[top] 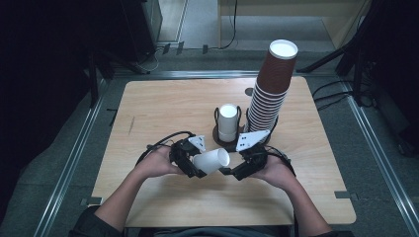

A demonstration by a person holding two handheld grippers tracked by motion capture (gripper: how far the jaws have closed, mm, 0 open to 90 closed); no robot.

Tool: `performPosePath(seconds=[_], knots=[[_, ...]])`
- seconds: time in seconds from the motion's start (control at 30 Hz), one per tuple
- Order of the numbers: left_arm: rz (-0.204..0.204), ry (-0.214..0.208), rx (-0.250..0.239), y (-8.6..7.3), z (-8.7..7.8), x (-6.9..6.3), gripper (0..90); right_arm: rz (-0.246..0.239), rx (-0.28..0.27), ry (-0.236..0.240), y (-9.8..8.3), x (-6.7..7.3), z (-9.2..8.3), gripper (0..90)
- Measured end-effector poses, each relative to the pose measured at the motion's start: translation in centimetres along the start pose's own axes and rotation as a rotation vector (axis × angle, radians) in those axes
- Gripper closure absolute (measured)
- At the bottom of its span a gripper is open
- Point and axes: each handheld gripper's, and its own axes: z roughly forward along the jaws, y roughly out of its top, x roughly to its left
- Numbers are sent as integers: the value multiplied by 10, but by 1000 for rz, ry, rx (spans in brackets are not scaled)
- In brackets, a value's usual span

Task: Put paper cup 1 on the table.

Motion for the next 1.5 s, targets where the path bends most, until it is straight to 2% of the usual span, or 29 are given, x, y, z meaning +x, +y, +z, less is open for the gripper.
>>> performPosePath(seconds=[0.37, 0.47, 0.5, 0.53, 0.57, 0.63, 0.73, 0.8, 0.9, 1.2, 1.5], knots=[[16, -30, 18, 4, 8, -3, 284, -30, 26, 15, 6, 4, 10, 249], [13, -38, 19, 4, 9, -3, 282, -31, 36, 20, 6, 5, 12, 290], [14, -37, 20, 4, 9, -3, 280, -35, 39, 23, 6, 6, 12, 327], [17, -35, 20, 4, 9, -4, 280, -44, 39, 34, 7, 6, 11, 331], [38, -12, 20, 4, 8, -6, 268, -61, 42, 36, 8, 6, 11, 342], [40, -8, 17, 4, 8, -7, 259, -63, 43, 40, 8, 6, 10, 343], [39, -10, -3, 4, 6, -7, 215, -62, 37, 45, 8, 6, 8, 339], [30, 10, -17, 5, 4, -7, 119, -61, 37, 38, 8, 5, 7, 339], [5, 8, -41, 5, 2, -6, 40, -51, 37, 34, 6, 3, 4, 339], [-18, 19, -106, 1, -9, -3, 36, -31, 9, 14, 2, -1, -3, 338], [-53, 19, -187, -2, -19, 1, 34, 9, -27, 5, -3, -6, -11, 337]])
